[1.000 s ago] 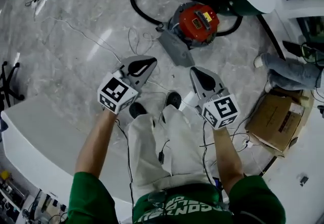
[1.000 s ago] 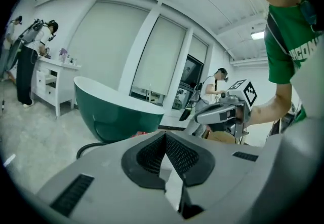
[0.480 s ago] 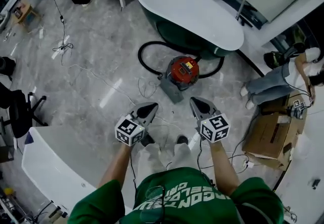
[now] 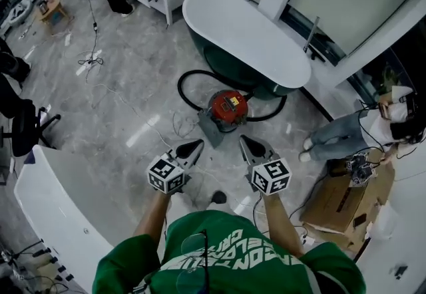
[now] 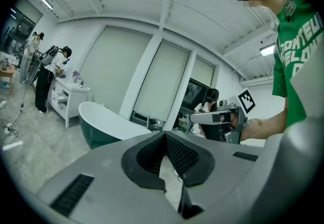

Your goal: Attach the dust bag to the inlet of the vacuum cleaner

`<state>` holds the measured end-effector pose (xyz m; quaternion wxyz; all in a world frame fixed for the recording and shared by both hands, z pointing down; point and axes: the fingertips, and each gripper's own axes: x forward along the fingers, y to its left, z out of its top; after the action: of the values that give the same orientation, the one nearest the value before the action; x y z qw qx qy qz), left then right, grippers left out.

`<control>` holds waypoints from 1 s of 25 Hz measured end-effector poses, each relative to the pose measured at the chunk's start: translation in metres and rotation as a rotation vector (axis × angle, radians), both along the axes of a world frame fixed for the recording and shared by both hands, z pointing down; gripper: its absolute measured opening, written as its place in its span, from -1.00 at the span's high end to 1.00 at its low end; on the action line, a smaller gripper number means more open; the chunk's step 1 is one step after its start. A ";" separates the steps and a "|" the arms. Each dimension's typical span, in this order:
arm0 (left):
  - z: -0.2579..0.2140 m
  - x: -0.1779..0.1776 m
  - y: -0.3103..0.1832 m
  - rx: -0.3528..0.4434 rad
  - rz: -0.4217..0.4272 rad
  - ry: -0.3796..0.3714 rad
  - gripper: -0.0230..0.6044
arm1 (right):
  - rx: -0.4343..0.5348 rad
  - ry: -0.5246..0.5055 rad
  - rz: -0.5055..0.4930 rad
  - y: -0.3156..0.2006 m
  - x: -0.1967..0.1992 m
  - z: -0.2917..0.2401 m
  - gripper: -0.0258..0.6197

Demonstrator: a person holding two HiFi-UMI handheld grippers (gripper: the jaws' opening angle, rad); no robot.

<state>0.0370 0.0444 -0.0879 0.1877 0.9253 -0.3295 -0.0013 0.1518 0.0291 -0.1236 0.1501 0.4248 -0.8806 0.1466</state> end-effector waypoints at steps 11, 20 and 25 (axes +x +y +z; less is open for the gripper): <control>-0.040 0.053 0.059 0.050 -0.194 -0.066 0.91 | 0.063 -0.080 -0.128 0.046 0.049 -0.026 0.90; -0.044 0.092 0.088 0.022 -0.203 -0.026 0.91 | 0.085 -0.135 -0.061 0.080 0.087 -0.032 0.90; -0.046 0.125 0.089 0.022 -0.137 -0.024 0.92 | 0.091 -0.137 0.003 0.086 0.120 -0.032 0.90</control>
<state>0.1624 0.1330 -0.1336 0.1732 0.9025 -0.3943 -0.0067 0.2715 0.1149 -0.1557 0.0697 0.4216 -0.8939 0.1356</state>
